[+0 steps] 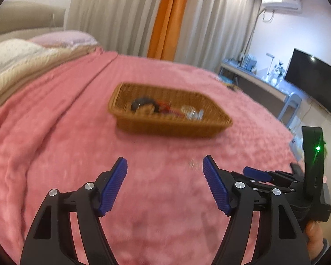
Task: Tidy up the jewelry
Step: 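Grasp a small silver ring charm with the left tool while the right tool grasps another charm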
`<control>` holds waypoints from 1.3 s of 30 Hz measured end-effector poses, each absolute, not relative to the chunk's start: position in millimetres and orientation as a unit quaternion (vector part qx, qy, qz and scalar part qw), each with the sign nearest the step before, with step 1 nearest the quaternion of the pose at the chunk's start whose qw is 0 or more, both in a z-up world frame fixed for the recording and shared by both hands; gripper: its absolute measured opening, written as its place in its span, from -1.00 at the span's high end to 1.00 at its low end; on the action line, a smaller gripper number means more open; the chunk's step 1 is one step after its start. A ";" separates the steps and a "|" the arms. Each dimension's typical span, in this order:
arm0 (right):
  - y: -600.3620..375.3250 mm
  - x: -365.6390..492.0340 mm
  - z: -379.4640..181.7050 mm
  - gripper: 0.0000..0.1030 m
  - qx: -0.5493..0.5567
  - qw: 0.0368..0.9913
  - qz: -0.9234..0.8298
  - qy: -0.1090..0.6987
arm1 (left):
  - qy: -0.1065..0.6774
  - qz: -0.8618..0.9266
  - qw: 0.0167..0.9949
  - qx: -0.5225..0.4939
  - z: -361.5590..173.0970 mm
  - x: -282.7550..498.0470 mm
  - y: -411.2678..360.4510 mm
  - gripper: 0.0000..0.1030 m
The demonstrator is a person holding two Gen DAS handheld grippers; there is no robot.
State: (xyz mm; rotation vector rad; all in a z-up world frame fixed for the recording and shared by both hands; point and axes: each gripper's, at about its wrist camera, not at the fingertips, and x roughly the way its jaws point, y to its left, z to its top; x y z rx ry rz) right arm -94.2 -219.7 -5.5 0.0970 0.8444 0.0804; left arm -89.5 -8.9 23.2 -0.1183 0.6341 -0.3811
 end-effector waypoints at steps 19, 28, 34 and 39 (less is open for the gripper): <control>-195.9 -73.3 -24.2 0.70 0.020 0.897 0.041 0.440 | 0.423 -0.274 0.864 0.006 -16.9 -39.1 -48.0 0.39; -230.2 -84.0 -24.1 0.82 0.035 0.904 0.002 0.427 | 0.442 -0.290 0.848 0.042 -34.6 -16.4 -84.7 0.26; -239.7 -84.9 -27.1 0.82 0.062 0.905 0.026 0.420 | 0.441 -0.290 0.847 0.061 -38.1 1.1 -107.4 0.22; -240.1 -91.5 -26.5 0.80 0.066 0.904 0.047 0.420 | 0.431 -0.309 0.844 0.082 -37.8 -5.7 -115.6 0.30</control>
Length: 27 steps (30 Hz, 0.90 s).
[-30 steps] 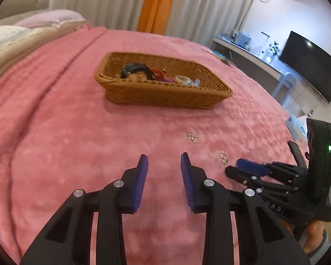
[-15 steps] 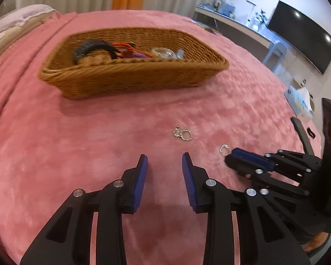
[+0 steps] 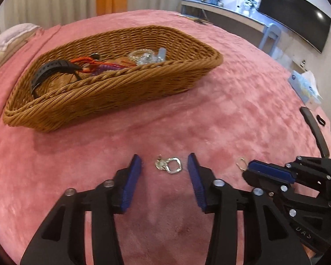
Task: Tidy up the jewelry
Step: 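Grasp a small silver ring charm with the left tool while the right tool grasps another charm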
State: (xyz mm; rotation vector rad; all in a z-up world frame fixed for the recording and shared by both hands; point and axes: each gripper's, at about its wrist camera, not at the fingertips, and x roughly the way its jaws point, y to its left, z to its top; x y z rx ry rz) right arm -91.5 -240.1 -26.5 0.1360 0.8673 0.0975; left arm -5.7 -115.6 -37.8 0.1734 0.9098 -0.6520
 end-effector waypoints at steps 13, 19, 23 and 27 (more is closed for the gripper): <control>-234.8 -106.7 -27.5 0.58 0.053 0.907 0.063 0.414 | 0.428 -0.311 0.846 0.070 -38.0 -4.2 -113.3 0.35; -231.1 -96.0 -27.8 0.58 0.048 0.906 0.044 0.418 | 0.420 -0.309 0.847 0.106 -40.9 -6.1 -127.6 0.39; -228.5 -91.1 -28.2 0.67 0.035 0.907 0.035 0.418 | 0.417 -0.317 0.846 0.097 -40.4 -8.2 -123.0 0.64; -225.5 -90.9 -27.1 0.83 0.021 0.908 0.029 0.417 | 0.414 -0.334 0.842 0.090 -38.0 -15.4 -120.6 0.64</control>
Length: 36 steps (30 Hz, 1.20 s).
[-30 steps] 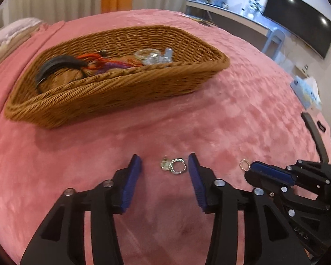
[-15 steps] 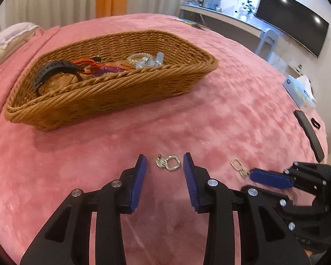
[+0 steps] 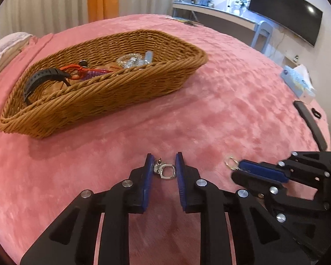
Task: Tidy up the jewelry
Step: 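Grasp a small silver ring charm with the left tool while the right tool grasps another charm, then carry both charms into the basket and open both tools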
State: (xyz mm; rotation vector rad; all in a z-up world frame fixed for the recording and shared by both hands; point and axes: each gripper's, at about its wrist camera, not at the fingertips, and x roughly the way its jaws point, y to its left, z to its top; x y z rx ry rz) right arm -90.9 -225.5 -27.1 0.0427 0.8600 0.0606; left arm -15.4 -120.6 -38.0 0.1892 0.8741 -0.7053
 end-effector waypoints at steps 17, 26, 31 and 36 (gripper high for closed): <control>-220.1 -105.9 23.8 0.83 0.043 0.927 0.065 0.367 | 0.330 -0.340 0.880 0.017 22.9 -60.1 -67.1 0.64; -219.8 -85.8 83.8 0.83 0.032 0.949 0.069 0.305 | 0.264 -0.265 0.927 0.017 84.4 -65.4 -53.5 0.64; -217.9 -53.8 112.5 0.83 0.018 0.959 0.069 0.275 | 0.233 -0.214 0.948 0.020 107.7 -53.4 -49.3 0.64; -215.6 -6.0 123.5 0.83 0.018 0.959 0.076 0.271 | 0.224 -0.174 0.959 0.014 120.8 -20.3 -50.1 0.64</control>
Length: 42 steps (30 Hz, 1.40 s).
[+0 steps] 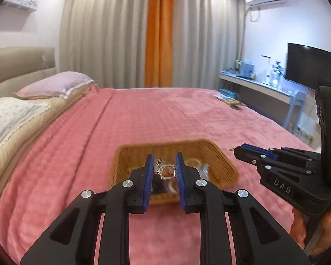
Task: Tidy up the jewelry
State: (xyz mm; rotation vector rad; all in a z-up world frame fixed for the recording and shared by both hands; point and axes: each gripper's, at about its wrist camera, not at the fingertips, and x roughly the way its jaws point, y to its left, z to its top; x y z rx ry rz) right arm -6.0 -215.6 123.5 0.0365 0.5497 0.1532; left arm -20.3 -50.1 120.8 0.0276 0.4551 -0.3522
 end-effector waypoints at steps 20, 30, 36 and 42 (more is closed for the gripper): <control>-231.8 155.4 30.2 0.83 0.090 0.890 0.089 0.439 | 0.348 -0.188 0.918 -0.033 50.2 137.0 -69.9 0.64; -241.4 149.7 34.8 0.52 0.100 0.890 0.090 0.435 | 0.355 -0.188 0.914 -0.053 44.0 133.7 -55.7 0.05; -249.0 113.1 68.1 0.30 0.104 0.911 0.092 0.388 | 0.324 -0.175 0.926 -0.084 70.9 97.7 -28.0 -0.36; -239.6 39.9 91.5 -0.09 0.066 0.950 0.058 0.299 | 0.261 -0.110 0.957 -0.063 86.5 28.6 -14.6 -0.63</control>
